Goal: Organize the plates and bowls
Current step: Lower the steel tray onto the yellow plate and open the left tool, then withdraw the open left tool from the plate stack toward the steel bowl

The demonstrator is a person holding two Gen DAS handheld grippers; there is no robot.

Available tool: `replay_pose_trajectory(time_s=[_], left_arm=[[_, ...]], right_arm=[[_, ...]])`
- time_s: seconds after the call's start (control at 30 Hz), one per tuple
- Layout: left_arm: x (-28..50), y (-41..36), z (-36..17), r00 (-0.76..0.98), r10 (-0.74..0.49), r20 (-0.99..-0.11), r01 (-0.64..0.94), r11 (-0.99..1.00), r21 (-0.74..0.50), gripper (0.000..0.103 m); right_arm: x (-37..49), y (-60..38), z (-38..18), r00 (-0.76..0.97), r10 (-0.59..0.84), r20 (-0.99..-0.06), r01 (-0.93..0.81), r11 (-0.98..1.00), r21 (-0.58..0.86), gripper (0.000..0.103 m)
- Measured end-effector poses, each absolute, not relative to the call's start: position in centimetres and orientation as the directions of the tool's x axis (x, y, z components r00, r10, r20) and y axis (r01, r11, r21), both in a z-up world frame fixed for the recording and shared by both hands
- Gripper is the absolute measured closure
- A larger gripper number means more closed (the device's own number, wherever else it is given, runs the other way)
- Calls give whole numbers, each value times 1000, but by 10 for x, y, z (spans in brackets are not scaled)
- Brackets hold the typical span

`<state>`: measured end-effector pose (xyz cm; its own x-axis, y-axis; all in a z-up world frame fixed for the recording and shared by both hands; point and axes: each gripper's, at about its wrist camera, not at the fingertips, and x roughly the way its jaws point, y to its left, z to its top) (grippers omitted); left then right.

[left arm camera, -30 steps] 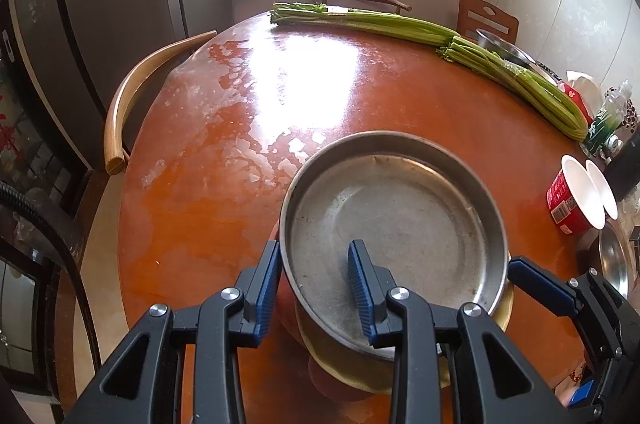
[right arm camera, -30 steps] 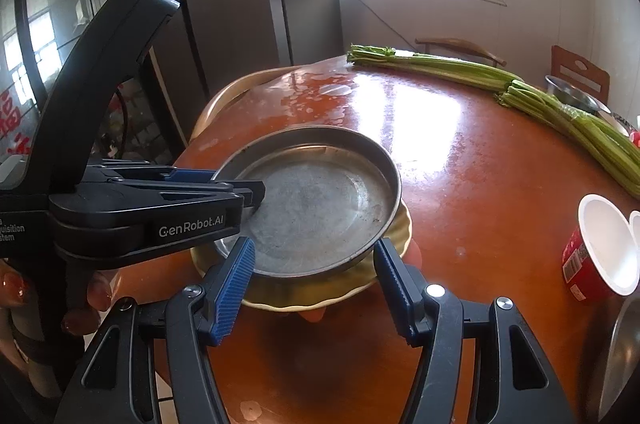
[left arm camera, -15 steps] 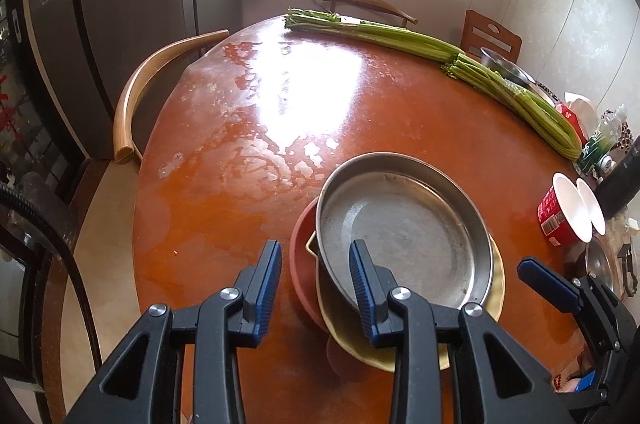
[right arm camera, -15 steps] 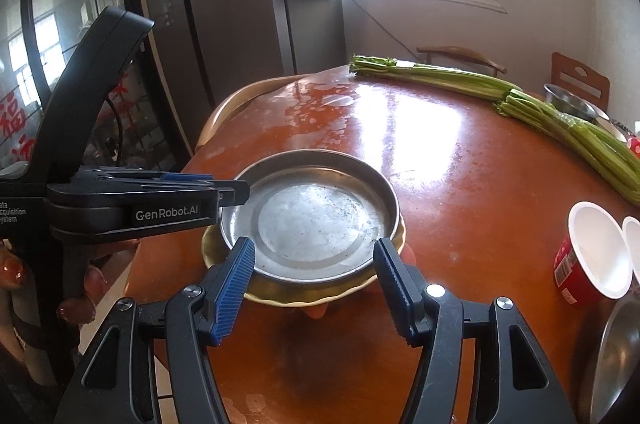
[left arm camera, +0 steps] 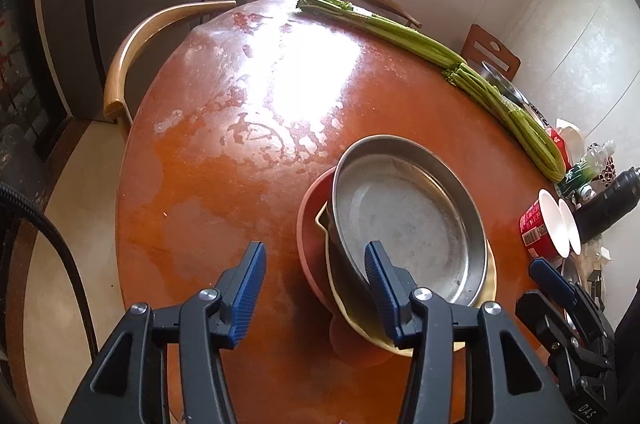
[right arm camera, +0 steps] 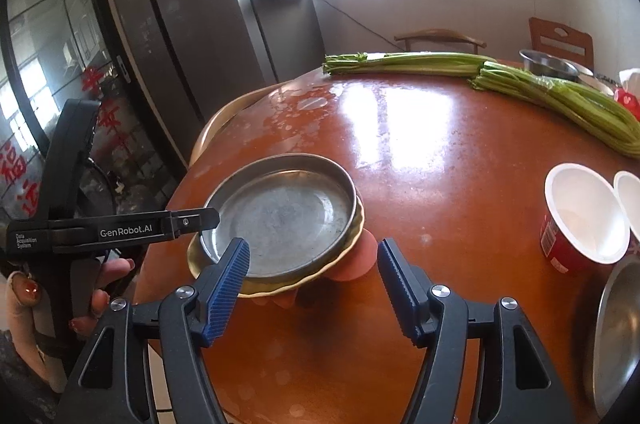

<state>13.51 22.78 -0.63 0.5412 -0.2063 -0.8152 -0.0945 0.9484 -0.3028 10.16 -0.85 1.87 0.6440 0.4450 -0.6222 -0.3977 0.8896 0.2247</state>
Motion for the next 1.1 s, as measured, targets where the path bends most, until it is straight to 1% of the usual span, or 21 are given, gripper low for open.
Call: replay_pose_trajectory(time_s=[0.1,0.33,0.4,0.57,0.8,1.1], left_arm=[[137,227,-12,534,-222,-816,-99,942,-321,51],[146,209,-21,500,-243,-831,-74,944,-321,51],[148,204,-22,499,-237,-834,-69,948,-310,46],[156,193,-23,496,-239,-835,-63,949,-309,46],[173,170,-21,498,-225,-838,-35,960,-278,45],[197,144,-22,492,-238,-837,-5,961,-277,44]], right_arm=[[106,-10,12,619,460,-637,-392,883,257,34],[113,-7,2,583,475,-659,-404,873,272,34],[116,-7,-1,572,485,-661,-409,867,283,34],[120,-9,-10,552,495,-671,-417,861,292,34],[124,-24,-12,582,473,-661,-398,875,275,34],[129,-42,-12,620,434,-654,-373,896,242,34]])
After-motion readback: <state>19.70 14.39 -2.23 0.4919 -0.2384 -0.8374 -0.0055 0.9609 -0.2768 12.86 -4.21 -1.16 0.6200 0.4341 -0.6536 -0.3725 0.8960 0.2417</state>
